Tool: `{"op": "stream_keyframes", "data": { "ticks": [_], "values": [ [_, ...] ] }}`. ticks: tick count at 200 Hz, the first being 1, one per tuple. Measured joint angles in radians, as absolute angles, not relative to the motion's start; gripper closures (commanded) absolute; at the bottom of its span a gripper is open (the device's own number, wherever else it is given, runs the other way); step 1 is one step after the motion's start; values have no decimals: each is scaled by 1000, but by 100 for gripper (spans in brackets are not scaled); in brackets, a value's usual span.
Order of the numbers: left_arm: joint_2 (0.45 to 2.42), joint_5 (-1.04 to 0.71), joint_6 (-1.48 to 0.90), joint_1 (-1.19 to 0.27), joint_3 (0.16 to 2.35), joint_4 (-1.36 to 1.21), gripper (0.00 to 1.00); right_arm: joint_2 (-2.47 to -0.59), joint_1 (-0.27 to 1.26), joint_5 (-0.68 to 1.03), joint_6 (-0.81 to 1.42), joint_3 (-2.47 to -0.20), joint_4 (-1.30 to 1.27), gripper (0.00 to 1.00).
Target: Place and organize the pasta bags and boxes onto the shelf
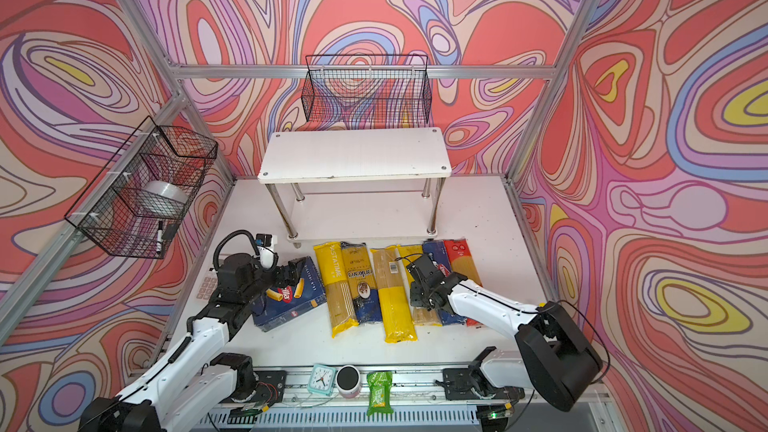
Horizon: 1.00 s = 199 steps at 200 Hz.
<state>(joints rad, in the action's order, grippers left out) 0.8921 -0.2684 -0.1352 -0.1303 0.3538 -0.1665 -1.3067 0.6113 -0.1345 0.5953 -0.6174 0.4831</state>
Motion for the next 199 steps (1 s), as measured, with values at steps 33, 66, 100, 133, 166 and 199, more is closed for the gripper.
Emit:
{"op": "stream_keyframes", "data": {
  "ticks": [33,66,100,133,166,199],
  "values": [
    [892,-268,-135,-130,356,-167,0,-1306,611,-130,570,-621,489,100],
    [892,-268,-135,-130,358,-166,0,-1271,611,-112,542,-642,534,100],
    [892,-268,-135,-130,358,-167,0,-1196,611,-81,513,-671,585,100],
    [892,-268,-135,-130,358,-167,0,-1151,611,-54,500,-687,611,100],
    [892,-267,-135,-130,358,-167,0,-1135,611,-43,499,-689,616,100],
    [891,-265,-135,-130,358,-167,0,-1184,611,-54,504,-689,596,100]
  ]
}}
